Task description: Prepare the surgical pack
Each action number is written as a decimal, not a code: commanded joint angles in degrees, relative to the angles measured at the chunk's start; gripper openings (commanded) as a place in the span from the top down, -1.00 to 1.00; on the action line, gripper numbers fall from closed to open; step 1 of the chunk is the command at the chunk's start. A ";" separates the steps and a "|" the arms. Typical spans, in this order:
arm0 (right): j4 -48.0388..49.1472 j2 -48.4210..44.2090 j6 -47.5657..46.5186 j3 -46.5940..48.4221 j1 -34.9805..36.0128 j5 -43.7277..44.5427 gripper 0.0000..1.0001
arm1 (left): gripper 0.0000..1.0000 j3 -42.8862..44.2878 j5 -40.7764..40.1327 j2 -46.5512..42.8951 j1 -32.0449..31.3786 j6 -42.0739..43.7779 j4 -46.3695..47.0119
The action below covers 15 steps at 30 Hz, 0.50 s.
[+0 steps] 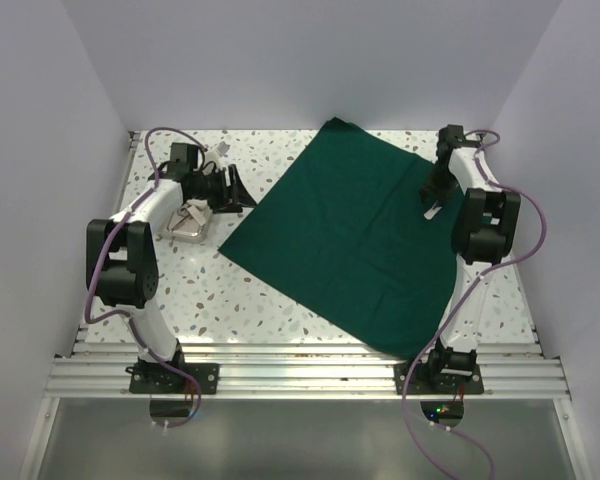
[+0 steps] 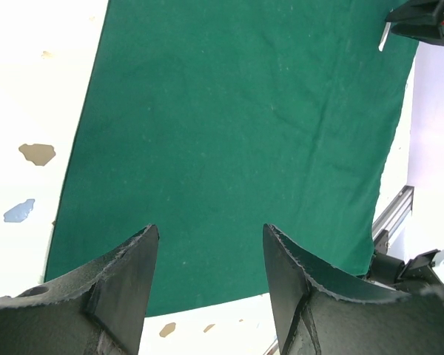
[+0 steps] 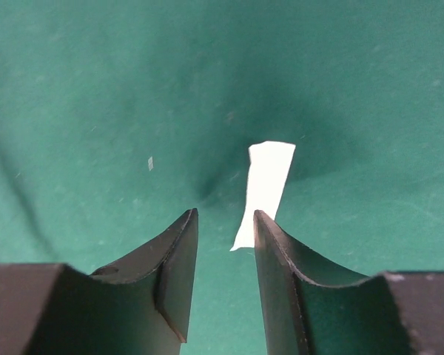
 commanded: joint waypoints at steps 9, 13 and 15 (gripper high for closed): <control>-5.34 3.18 1.49 5.76 0.75 4.91 0.20 | -0.25 2.28 2.29 2.01 0.17 -0.34 2.14; -5.77 4.50 1.57 6.64 1.63 5.61 0.27 | -0.25 2.46 2.46 2.19 0.17 -0.34 2.06; -6.47 5.64 1.49 7.51 1.72 5.96 0.34 | -0.24 2.37 2.38 2.01 0.17 -0.25 2.06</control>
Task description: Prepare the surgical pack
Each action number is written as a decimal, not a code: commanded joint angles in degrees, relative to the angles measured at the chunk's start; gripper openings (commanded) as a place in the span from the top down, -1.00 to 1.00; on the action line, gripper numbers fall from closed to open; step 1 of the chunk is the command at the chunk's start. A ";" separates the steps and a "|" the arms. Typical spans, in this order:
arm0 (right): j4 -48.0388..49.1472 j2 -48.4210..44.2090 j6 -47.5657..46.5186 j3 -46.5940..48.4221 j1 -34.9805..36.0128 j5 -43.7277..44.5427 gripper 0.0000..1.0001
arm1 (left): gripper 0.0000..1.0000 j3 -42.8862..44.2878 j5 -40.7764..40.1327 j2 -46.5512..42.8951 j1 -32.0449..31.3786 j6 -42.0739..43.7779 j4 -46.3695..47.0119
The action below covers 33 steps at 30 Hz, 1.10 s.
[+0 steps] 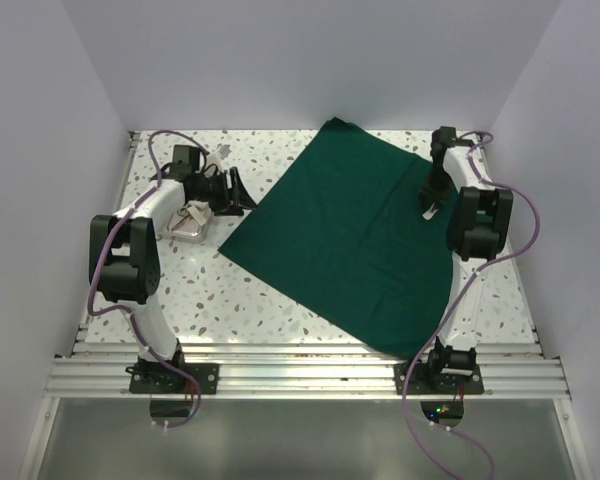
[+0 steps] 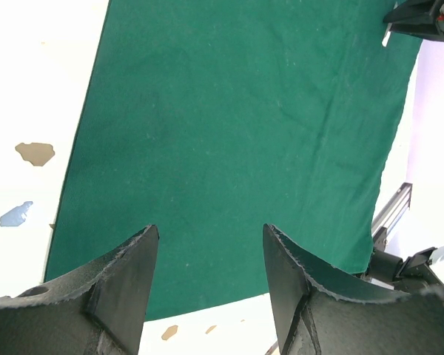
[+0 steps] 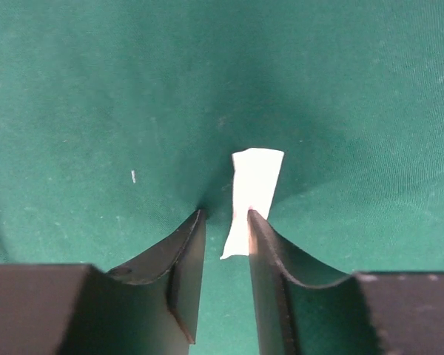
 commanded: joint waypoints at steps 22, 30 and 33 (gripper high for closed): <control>-4.90 -12.57 -2.00 3.78 3.89 -2.42 1.00 | -0.46 -0.57 2.97 -5.24 -1.15 -1.45 4.76; -2.53 -18.12 7.80 1.95 19.00 -17.17 1.00 | -0.54 0.56 -0.09 -8.67 -9.76 -0.23 7.92; 0.54 -20.05 13.79 -1.13 24.80 -17.99 1.00 | -0.57 1.18 -2.55 -9.64 -12.48 0.48 8.27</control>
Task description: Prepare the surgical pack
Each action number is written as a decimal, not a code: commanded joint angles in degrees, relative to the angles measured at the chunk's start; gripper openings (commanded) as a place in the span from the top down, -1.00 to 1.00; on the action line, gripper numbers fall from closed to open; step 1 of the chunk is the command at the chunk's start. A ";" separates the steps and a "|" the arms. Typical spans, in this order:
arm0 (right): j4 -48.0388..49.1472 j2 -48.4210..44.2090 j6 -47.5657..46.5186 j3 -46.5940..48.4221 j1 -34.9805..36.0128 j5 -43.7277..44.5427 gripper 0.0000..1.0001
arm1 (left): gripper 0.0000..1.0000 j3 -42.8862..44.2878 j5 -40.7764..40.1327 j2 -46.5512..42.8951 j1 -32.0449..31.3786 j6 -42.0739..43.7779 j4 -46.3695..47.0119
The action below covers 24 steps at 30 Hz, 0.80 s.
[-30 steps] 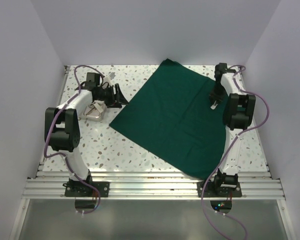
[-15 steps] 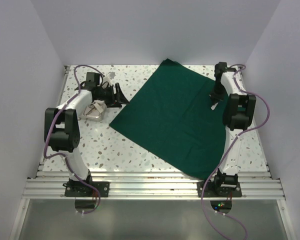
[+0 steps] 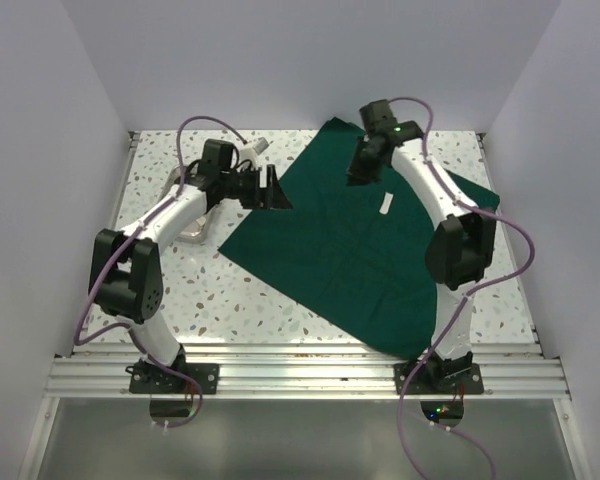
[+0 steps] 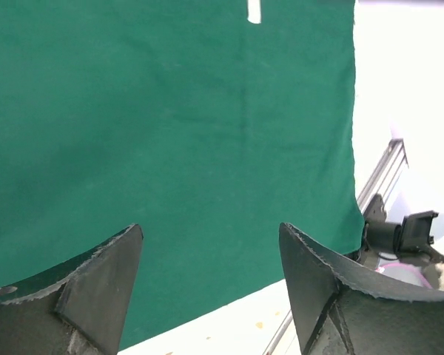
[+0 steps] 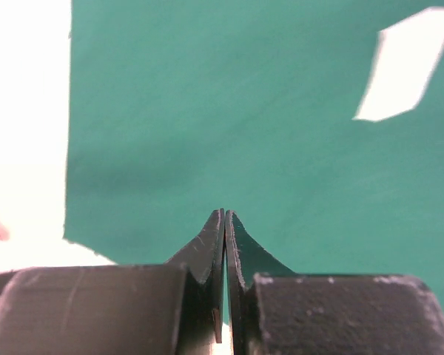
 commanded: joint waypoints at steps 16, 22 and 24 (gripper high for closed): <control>-8.63 11.85 -8.66 6.97 2.20 11.95 0.52 | -0.57 -0.06 -9.97 -4.96 -8.17 2.91 -0.09; -4.07 14.43 -12.72 4.69 2.03 20.31 0.41 | -0.56 2.23 -10.14 -3.55 -8.09 2.74 -1.58; -4.68 16.71 -13.60 6.35 2.02 20.75 0.35 | -0.56 2.50 -10.32 -3.20 -8.17 2.82 -1.94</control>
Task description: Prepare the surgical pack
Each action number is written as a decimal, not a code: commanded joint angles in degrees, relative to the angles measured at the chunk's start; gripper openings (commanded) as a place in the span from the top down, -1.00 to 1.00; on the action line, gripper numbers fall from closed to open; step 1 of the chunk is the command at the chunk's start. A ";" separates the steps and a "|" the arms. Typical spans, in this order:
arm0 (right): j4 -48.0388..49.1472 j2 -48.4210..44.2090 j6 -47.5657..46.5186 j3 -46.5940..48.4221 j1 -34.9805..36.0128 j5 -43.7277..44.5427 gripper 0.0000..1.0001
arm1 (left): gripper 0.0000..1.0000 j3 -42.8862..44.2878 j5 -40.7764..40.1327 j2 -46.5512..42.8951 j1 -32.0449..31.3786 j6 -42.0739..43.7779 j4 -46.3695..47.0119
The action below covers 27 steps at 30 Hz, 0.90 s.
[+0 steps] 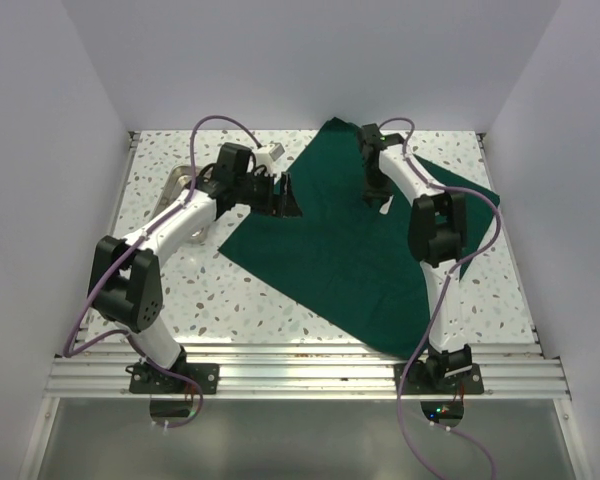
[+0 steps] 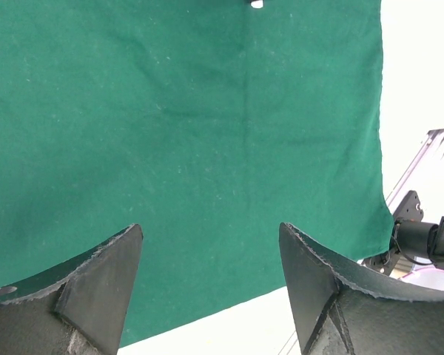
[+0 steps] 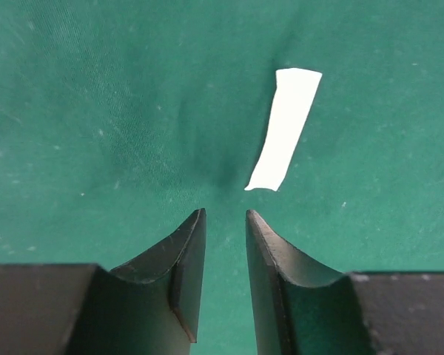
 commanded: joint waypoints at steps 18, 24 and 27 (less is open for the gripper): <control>-0.18 3.97 -4.49 5.99 -0.83 7.06 0.32 | -0.55 1.95 0.77 1.60 -0.04 0.48 -0.82; 0.96 5.56 -4.49 6.96 -1.35 7.76 0.34 | -0.54 1.77 1.29 2.04 -0.04 0.66 -0.73; 1.23 7.05 -4.58 7.74 -2.06 8.20 0.42 | -0.54 1.95 1.38 2.39 -0.04 1.10 -1.00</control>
